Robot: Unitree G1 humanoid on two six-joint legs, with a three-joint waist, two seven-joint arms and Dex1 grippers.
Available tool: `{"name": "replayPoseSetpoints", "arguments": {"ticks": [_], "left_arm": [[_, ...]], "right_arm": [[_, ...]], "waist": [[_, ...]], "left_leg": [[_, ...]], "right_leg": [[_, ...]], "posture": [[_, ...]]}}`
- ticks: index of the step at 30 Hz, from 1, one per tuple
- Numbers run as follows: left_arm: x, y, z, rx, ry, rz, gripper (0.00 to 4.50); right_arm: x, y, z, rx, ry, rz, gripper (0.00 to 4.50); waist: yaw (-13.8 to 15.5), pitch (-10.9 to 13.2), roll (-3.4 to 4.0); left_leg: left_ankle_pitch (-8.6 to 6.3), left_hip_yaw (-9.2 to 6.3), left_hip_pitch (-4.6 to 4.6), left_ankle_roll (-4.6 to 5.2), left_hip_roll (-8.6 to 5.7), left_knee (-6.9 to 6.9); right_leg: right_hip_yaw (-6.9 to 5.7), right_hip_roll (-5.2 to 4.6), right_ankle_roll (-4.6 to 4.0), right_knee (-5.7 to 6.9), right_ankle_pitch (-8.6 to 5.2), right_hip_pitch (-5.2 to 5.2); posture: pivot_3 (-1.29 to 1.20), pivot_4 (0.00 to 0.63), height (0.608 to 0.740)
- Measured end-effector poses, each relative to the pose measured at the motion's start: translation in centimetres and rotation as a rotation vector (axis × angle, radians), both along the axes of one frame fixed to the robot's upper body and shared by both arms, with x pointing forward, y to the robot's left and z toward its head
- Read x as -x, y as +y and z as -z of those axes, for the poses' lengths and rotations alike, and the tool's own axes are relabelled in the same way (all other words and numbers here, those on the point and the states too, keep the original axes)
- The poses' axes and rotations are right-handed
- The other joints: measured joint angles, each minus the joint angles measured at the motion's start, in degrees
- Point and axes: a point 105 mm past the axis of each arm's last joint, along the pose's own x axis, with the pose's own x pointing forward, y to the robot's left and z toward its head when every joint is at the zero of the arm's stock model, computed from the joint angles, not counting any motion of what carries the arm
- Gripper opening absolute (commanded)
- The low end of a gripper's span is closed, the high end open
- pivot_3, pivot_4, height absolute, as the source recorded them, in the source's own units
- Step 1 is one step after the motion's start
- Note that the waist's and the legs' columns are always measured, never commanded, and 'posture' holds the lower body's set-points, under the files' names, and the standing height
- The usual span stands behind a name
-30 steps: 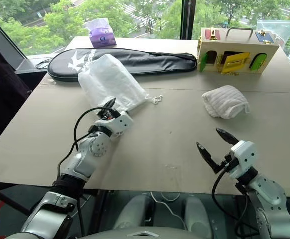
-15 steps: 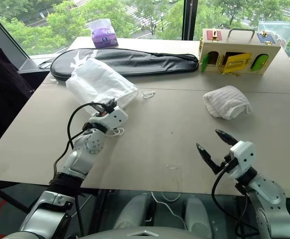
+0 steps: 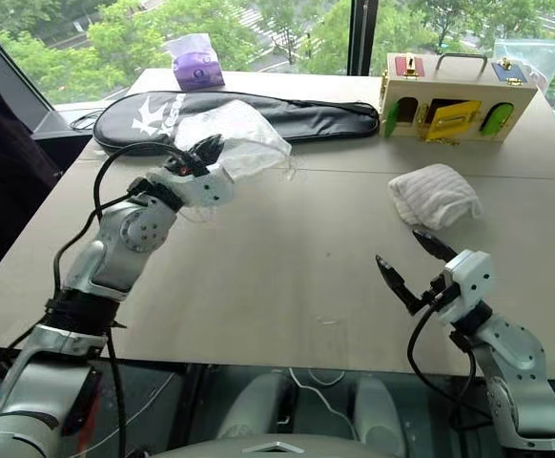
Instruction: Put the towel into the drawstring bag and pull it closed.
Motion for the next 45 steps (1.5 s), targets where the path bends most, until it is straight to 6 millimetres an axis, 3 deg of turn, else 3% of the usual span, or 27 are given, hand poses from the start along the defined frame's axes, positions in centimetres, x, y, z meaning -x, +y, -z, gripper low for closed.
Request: {"name": "replayPoseSetpoints", "arguments": {"ticks": [3, 6, 7, 10, 11, 13, 16, 19, 23, 27, 31, 35, 40, 45], "left_arm": [[-0.1, -0.9, 0.5, 0.09, 0.023, 0.01, 0.02], [-1.4, 0.3, 1.8, 0.492, 0.172, -0.094, 0.02], [-1.6, 0.9, 2.3, 0.533, 0.198, -0.133, 0.02], [-1.0, 1.3, 1.8, 0.22, 0.124, -0.138, 0.02], [-0.9, 0.9, 1.4, 0.232, 0.112, -0.122, 0.02], [-1.3, 1.0, 1.0, 0.509, 0.161, -0.142, 0.02], [-1.3, 1.4, 3.7, 0.61, 0.332, -0.149, 0.02], [-1.0, 1.5, 4.6, 0.672, 0.427, -0.127, 0.02], [-0.7, 1.7, 3.3, 0.688, 0.445, -0.079, 0.01], [-0.9, 2.5, 1.2, 0.722, 0.418, -0.065, 0.01], [-0.6, 2.1, 0.7, 0.75, 0.472, -0.023, 0.01], [-0.5, 1.2, 0.7, 0.821, 0.597, 0.044, 0.01], [-0.6, 1.4, -1.1, 0.816, 0.571, 0.063, 0.01], [-1.0, 1.9, -0.7, 0.817, 0.59, 0.042, 0.01]], "right_arm": [[-0.1, 0.1, -0.2, 0.001, -0.009, -0.01, 4.32], [-0.2, 0.2, -0.1, 0.004, 0.002, -0.02, 4.32], [-0.2, 0.2, -0.1, 0.005, 0.005, -0.022, 4.32], [-0.2, -0.1, 0.1, 0.012, 0.016, -0.026, 4.32], [-0.2, -0.3, 0.1, 0.018, 0.022, -0.023, 4.32], [-0.3, -0.2, 0.2, 0.024, 0.032, -0.031, 4.32], [-0.6, -0.5, -0.2, 0.04, 0.038, -0.034, 4.32], [-1.6, -1.1, -0.7, 0.078, 0.045, 0.001, 4.32], [-4.0, -3.2, -0.6, 0.209, 0.081, 0.133, 4.41], [-5.7, -4.1, -0.3, 0.179, 0.143, 0.159, 4.41], [-8.1, -5.7, -1.5, 0.168, 0.129, 0.233, 4.41], [-10.7, -7.8, -4.0, 0.156, 0.107, 0.311, 4.41], [-13.2, -7.9, -5.3, 0.112, 0.133, 0.318, 4.41], [-14.7, -7.0, -3.3, 0.058, 0.282, 0.264, 4.41]], "waist": [[-0.1, 0.0, 0.0], [-0.2, 0.0, -0.07], [-0.3, 0.1, -0.09], [-0.9, 0.2, -0.24], [-0.9, 0.1, -0.16], [-0.4, 0.0, 0.01], [-0.4, 0.1, -0.09], [-0.4, 0.1, -0.12], [-0.2, 0.1, -0.12], [-0.2, 0.1, -0.12], [-0.3, 0.1, -0.13], [-0.5, 0.2, -0.13], [-0.9, 0.2, -0.13], [-1.6, 0.2, -0.15]], "left_leg": [[0.0, 0.02, -0.01, 0.01, -0.02, 0.02], [0.0, -0.06, -0.04, 0.01, 0.02, 0.08], [0.0, -0.07, -0.03, 0.01, 0.03, 0.08], [0.01, -0.09, 0.02, -0.01, 0.09, -0.05], [0.01, -0.07, 0.04, -0.01, 0.09, -0.09], [0.0, -0.02, 0.01, 0.0, 0.02, 0.06], [0.0, 0.01, -0.01, 0.0, 0.01, 0.1], [0.01, -0.03, -0.01, 0.0, 0.03, 0.1], [0.01, -0.04, -0.01, -0.01, 0.03, 0.1], [0.01, -0.03, -0.04, -0.01, 0.02, 0.08], [0.01, 0.01, -0.04, 0.0, 0.0, 0.08], [0.01, -0.03, -0.04, 0.0, 0.02, 0.08], [0.01, 0.0, -0.06, -0.01, 0.02, 0.03], [0.01, 0.02, -0.09, 0.0, 0.02, 0.02]], "right_leg": [[0.03, -0.02, 0.01, -0.01, 0.0, 0.0], [-0.06, 0.06, 0.01, 0.06, 0.0, -0.01], [-0.05, 0.09, 0.01, 0.11, 0.0, -0.02], [-0.01, 0.25, -0.01, 0.14, 0.01, -0.08], [0.02, 0.19, -0.01, 0.14, 0.0, -0.07], [0.0, 0.03, 0.02, 0.1, -0.01, 0.0], [0.05, 0.05, 0.03, 0.09, 0.0, -0.01], [0.0, 0.07, 0.02, 0.12, 0.0, -0.02], [-0.01, 0.07, 0.01, 0.12, -0.01, -0.02], [0.0, 0.08, 0.01, 0.08, 0.0, -0.02], [0.05, 0.07, 0.01, 0.07, 0.0, -0.02], [0.01, 0.13, 0.01, 0.1, 0.0, -0.03], [0.04, 0.14, 0.01, 0.05, 0.0, -0.04], [0.06, 0.13, 0.01, 0.0, -0.01, -0.05]], "posture": [[0.0, 0.15, 0.74], [0.0, 0.15, 0.74], [0.0, 0.15, 0.74], [0.0, 0.15, 0.74], [0.0, 0.15, 0.74], [0.0, 0.15, 0.74], [0.0, 0.15, 0.74], [0.0, 0.15, 0.74], [0.0, 0.15, 0.74], [0.0, 0.15, 0.74], [0.0, 0.15, 0.74], [0.0, 0.15, 0.74], [0.0, 0.15, 0.74], [0.0, 0.15, 0.74]]}}
